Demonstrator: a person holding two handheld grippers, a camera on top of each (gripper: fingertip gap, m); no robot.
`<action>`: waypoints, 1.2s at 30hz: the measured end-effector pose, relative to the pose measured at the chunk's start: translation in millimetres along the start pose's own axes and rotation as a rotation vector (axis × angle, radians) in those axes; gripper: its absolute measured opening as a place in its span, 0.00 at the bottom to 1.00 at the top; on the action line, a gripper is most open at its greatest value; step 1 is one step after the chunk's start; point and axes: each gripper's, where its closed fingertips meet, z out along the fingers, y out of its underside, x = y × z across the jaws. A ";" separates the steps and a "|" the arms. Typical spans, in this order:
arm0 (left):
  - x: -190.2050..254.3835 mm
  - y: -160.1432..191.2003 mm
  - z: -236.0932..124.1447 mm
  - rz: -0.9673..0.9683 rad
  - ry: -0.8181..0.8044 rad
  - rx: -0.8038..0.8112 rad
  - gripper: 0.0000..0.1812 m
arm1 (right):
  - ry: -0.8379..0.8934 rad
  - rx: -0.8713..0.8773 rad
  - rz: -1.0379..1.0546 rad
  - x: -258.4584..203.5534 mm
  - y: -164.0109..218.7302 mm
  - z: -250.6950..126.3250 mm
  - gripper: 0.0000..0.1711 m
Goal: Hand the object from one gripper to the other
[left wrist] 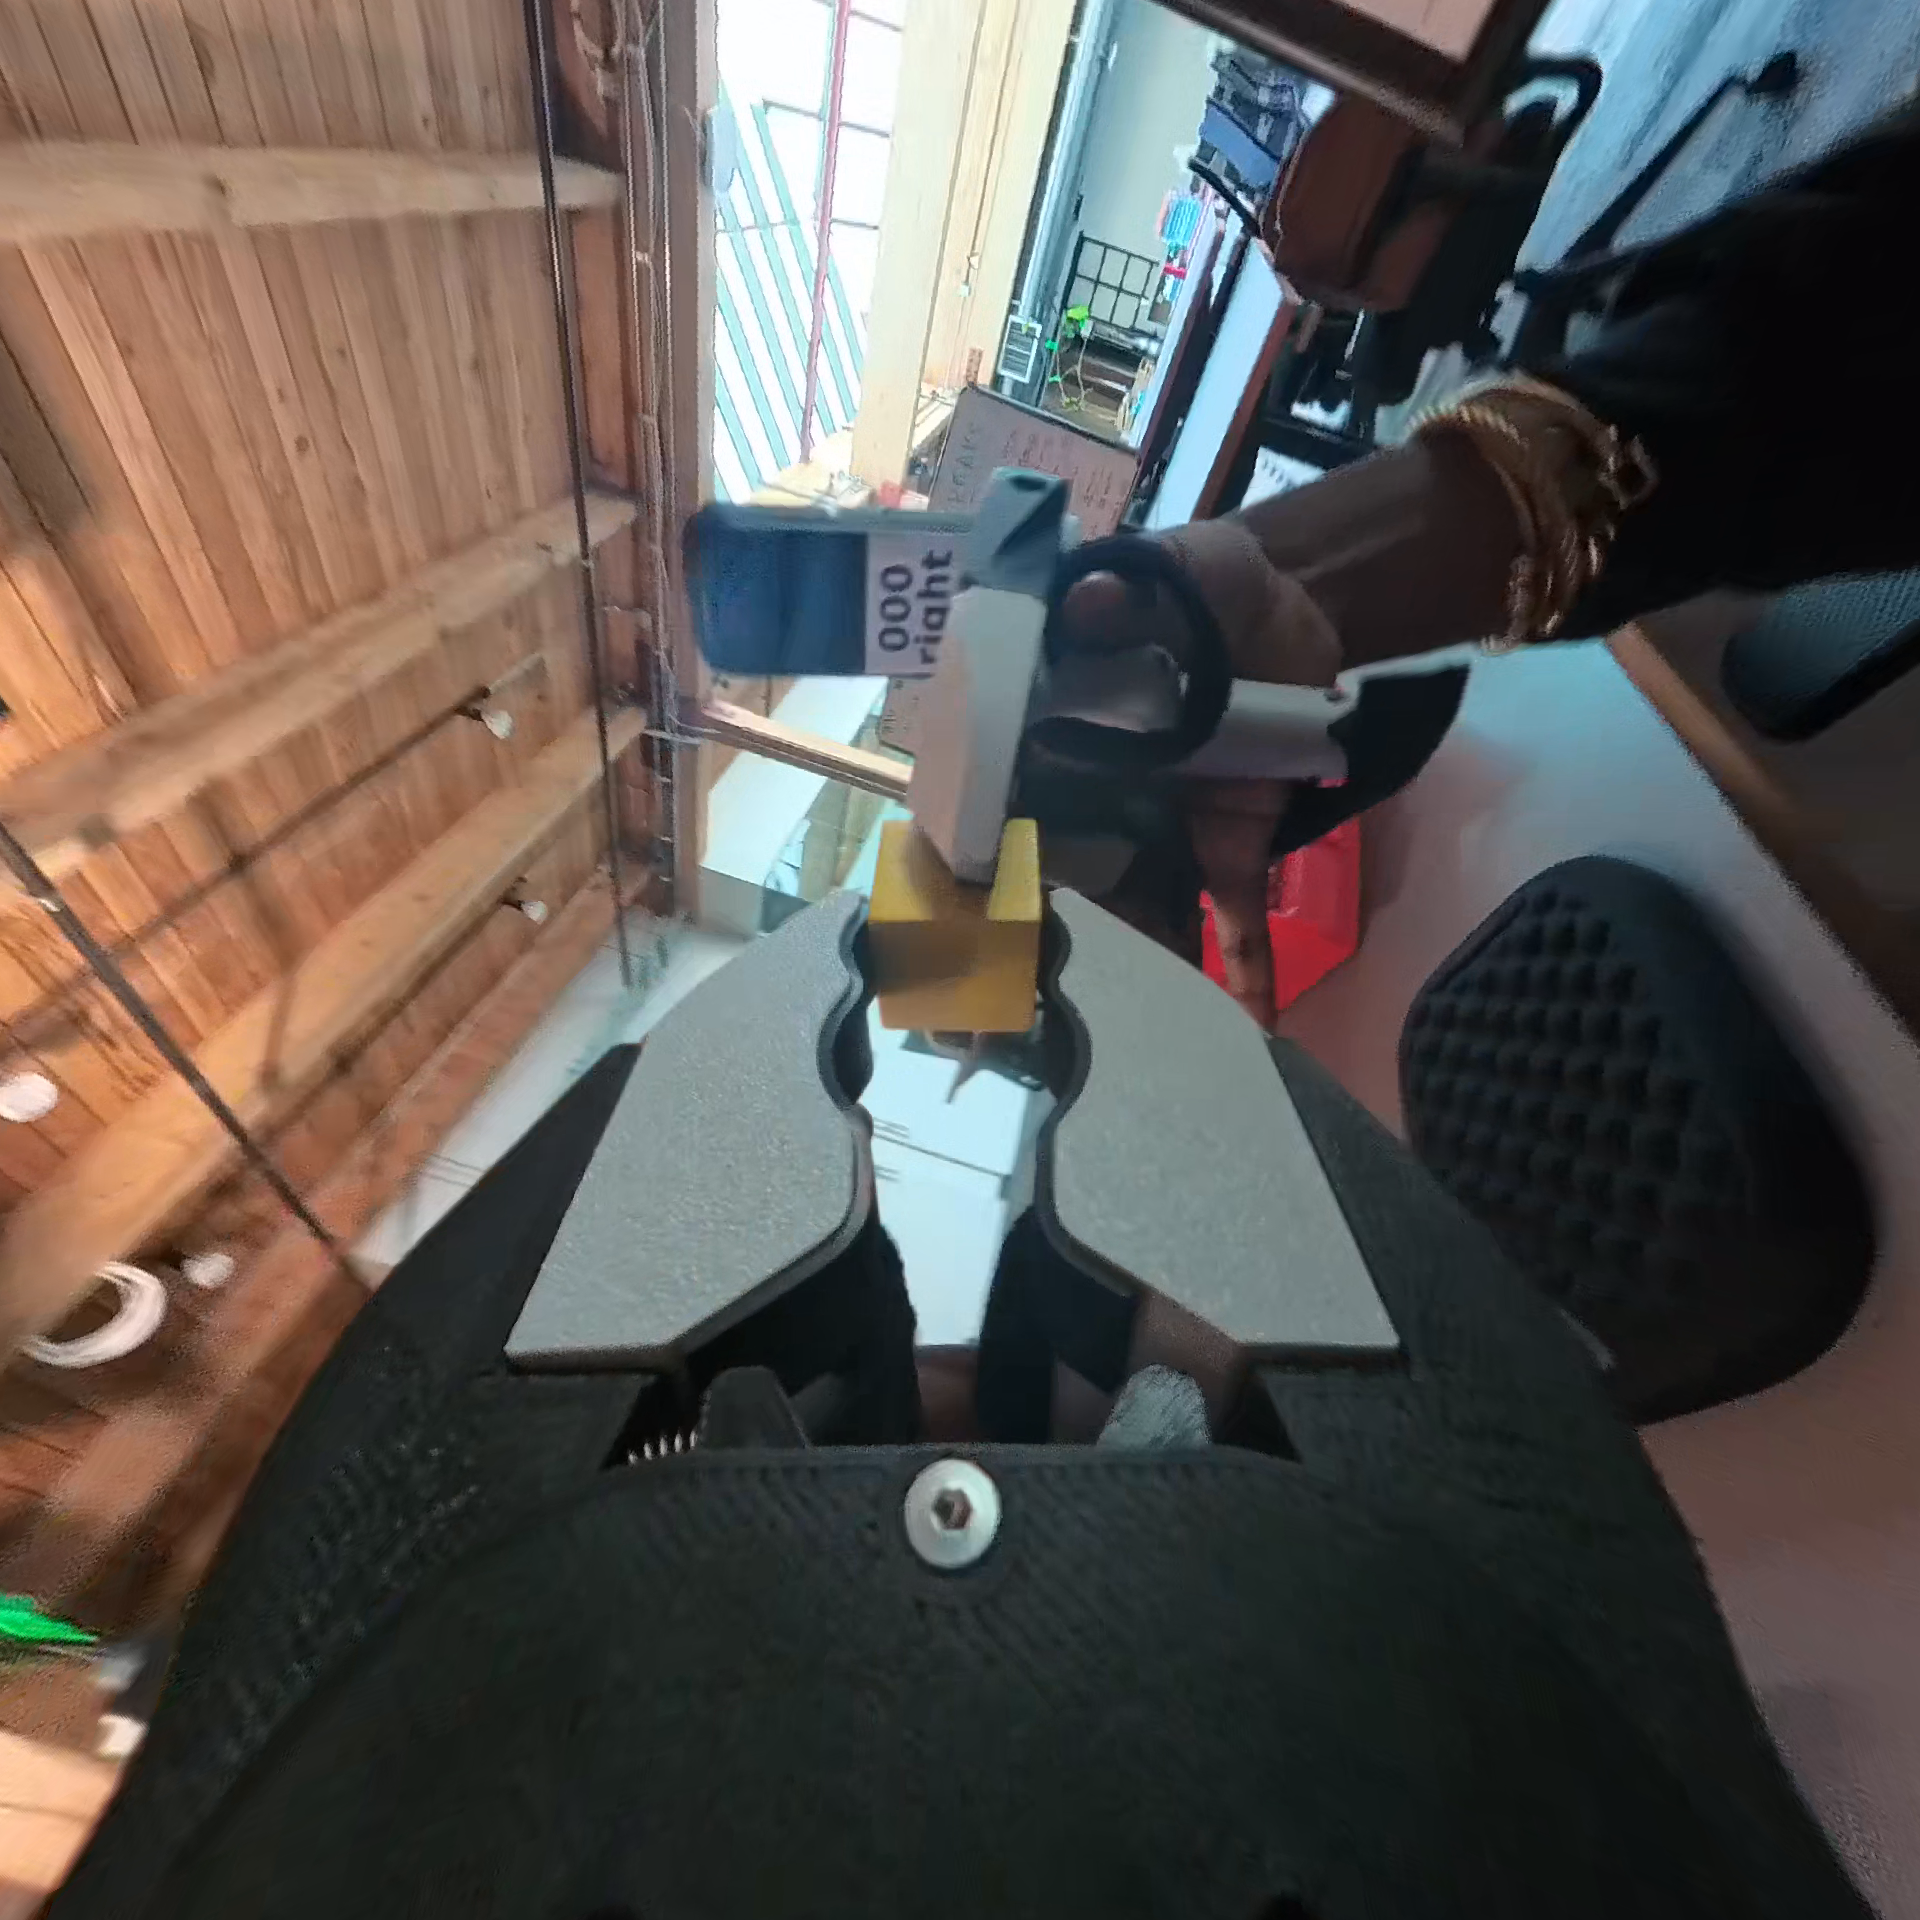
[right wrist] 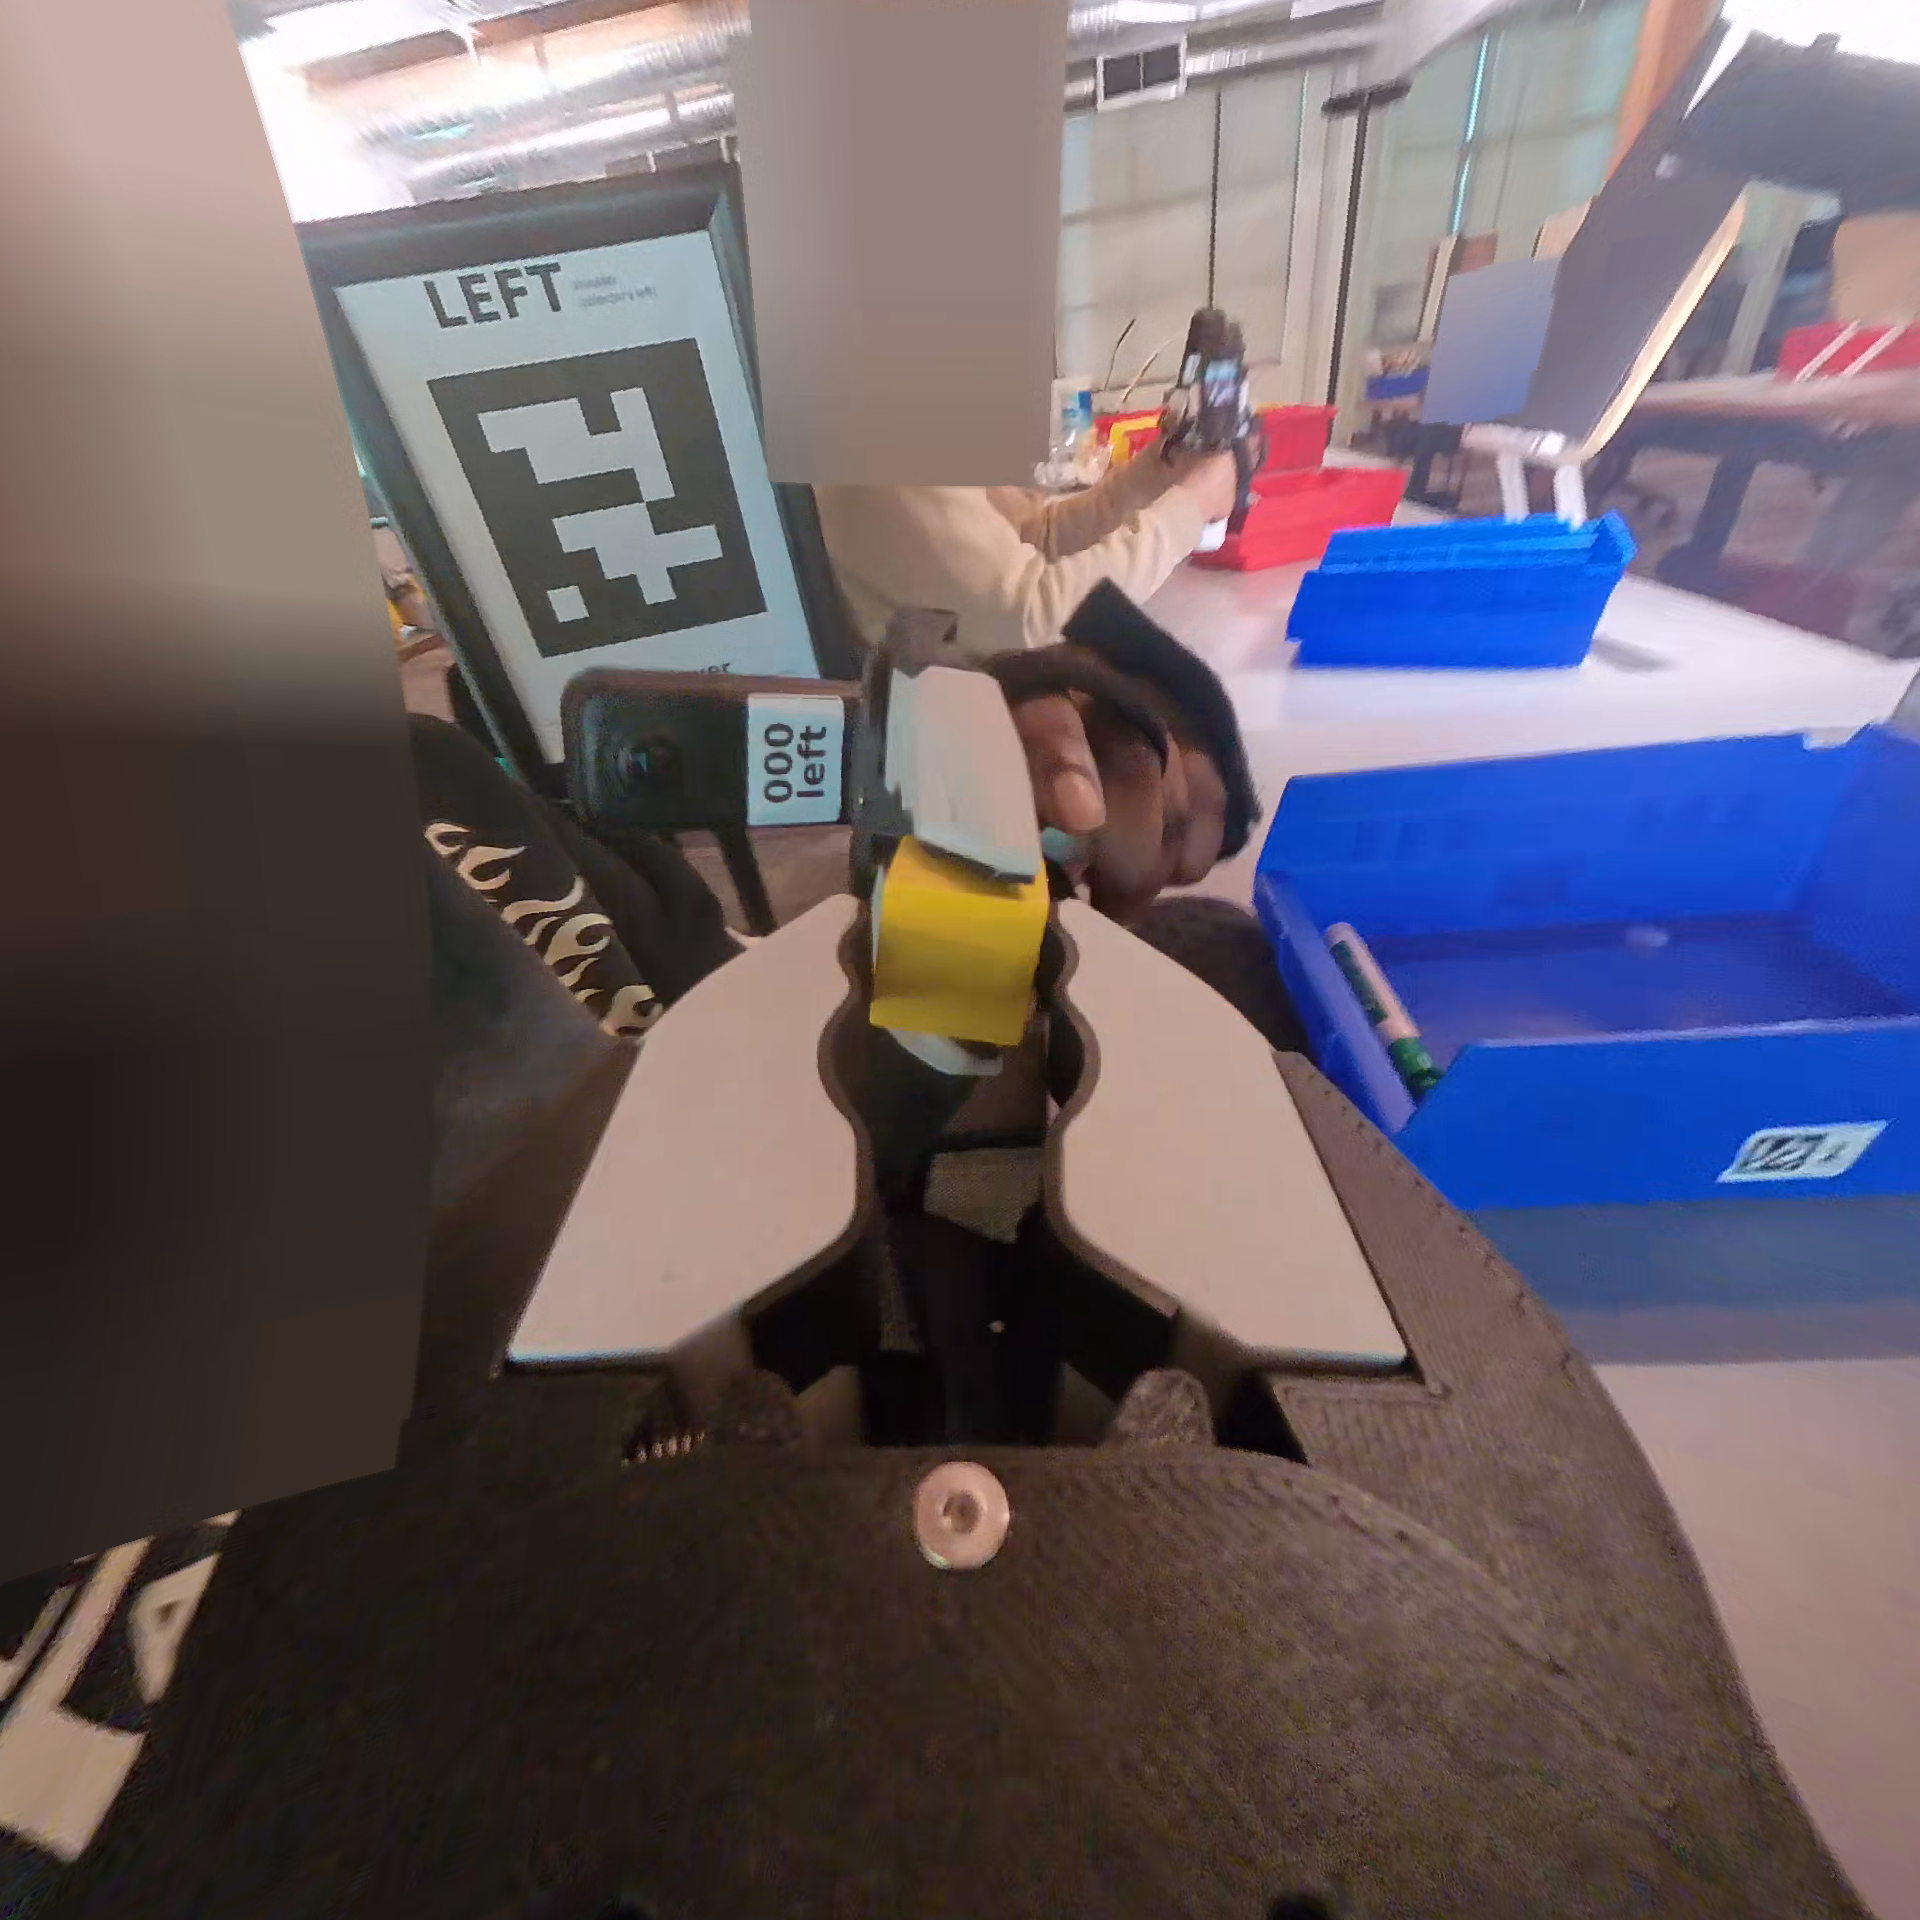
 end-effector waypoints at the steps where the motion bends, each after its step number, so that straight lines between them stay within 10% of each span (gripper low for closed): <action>1: -4.9 0.1 -1.0 -0.077 -0.008 0.010 0.15 | 0.019 0.028 -0.058 1.0 -3.7 -1.2 0.23; 8: -19.6 0.5 -11.2 -0.855 0.179 0.090 0.15 | 0.352 0.077 -0.997 5.6 -19.1 -21.8 0.33; 18: 12.5 -12.2 -11.6 -1.370 0.587 0.128 0.16 | 0.460 -0.016 -1.444 -2.0 -7.6 -6.4 0.25; 27: 2.5 -12.9 -10.7 -1.133 0.440 0.192 0.23 | 0.534 -0.093 -1.328 8.5 -8.6 -6.6 0.17; 36: -12.8 -4.7 -14.9 0.013 -0.042 0.031 0.33 | 0.028 -0.007 -0.124 -4.1 -7.6 -3.0 0.17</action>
